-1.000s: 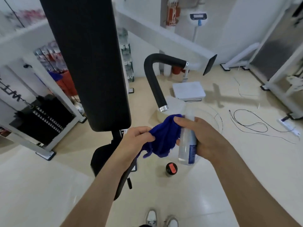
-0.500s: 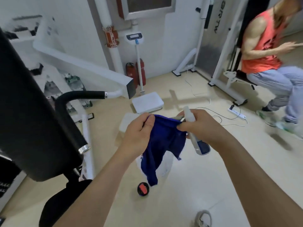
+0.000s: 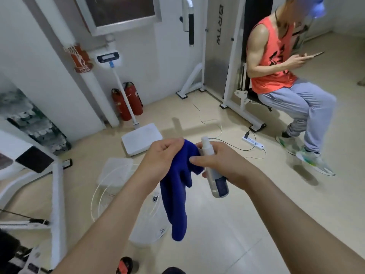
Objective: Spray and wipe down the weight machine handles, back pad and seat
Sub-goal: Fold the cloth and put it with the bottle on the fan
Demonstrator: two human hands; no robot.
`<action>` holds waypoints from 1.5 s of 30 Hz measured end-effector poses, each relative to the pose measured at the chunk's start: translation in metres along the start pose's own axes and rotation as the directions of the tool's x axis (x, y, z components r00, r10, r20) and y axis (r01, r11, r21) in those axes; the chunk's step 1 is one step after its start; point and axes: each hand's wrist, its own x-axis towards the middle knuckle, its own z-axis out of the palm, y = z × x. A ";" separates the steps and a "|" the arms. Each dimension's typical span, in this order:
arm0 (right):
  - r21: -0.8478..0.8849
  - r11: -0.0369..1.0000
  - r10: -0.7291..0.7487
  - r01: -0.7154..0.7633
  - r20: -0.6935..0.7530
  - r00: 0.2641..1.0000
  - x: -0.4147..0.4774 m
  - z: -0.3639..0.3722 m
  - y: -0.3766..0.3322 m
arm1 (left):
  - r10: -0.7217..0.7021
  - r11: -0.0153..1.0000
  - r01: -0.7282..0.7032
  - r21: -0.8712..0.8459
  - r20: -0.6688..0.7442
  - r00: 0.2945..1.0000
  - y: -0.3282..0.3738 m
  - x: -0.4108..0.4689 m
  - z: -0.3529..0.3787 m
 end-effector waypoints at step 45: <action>-0.525 0.744 -0.078 0.415 0.548 0.833 0.355 -0.038 -0.053 | -0.576 0.798 0.309 -0.517 -0.505 0.643 -0.047 0.261 -0.052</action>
